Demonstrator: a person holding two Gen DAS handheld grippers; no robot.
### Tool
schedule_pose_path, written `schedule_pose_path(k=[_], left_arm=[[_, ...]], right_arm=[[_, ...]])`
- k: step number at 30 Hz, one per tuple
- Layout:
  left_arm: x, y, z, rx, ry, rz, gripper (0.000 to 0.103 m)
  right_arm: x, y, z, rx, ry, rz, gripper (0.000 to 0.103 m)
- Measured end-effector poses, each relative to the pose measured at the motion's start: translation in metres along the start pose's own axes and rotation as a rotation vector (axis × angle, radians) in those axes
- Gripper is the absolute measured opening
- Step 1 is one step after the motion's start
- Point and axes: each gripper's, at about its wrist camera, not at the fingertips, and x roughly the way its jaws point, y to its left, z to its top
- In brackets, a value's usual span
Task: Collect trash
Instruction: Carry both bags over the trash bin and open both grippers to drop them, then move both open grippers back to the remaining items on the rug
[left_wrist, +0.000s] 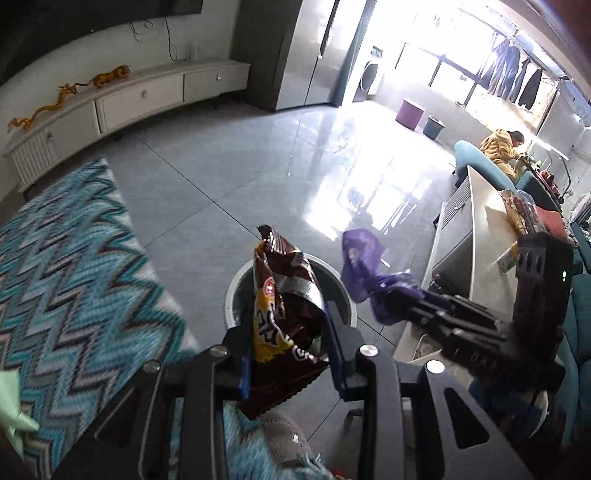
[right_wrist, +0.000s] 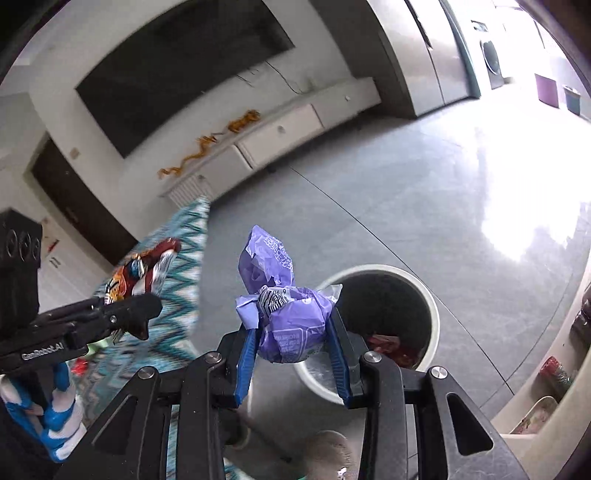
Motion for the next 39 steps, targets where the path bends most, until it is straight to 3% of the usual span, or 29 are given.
schedule_pose_path(k=[5, 7, 9, 17, 22, 28, 30, 34, 39], left_arm=[[0.053, 0.004, 0.019, -0.046, 0.050, -0.064, 0.035], [0.069, 0.008, 0.025, -0.081, 0.061, -0.092, 0.049], [0.077, 0.011, 0.028, -0.100, 0.063, -0.108, 0.056], [0.063, 0.020, 0.024, -0.123, 0.039, -0.091, 0.057], [0.021, 0.009, 0.015, -0.081, -0.041, 0.008, 0.057], [-0.051, -0.004, -0.011, -0.024, -0.187, 0.210, 0.057], [-0.076, -0.002, -0.023, -0.018, -0.230, 0.289, 0.062], [-0.126, 0.007, -0.054, -0.039, -0.317, 0.405, 0.071], [-0.183, 0.033, -0.087, -0.100, -0.393, 0.520, 0.073]], right_arm=[[0.042, -0.027, 0.002, 0.040, 0.059, -0.066, 0.038], [0.055, -0.037, 0.001, 0.051, 0.074, -0.090, 0.046], [0.064, -0.044, -0.001, 0.059, 0.083, -0.108, 0.049], [0.056, -0.049, -0.011, 0.098, 0.080, -0.130, 0.055], [0.029, -0.037, -0.008, 0.106, 0.036, -0.096, 0.055], [-0.024, 0.000, -0.006, 0.076, -0.056, -0.040, 0.057], [-0.040, 0.017, -0.007, 0.056, -0.083, -0.020, 0.058], [-0.066, 0.053, -0.010, 0.005, -0.121, 0.013, 0.060], [-0.085, 0.099, -0.017, -0.051, -0.146, 0.046, 0.062]])
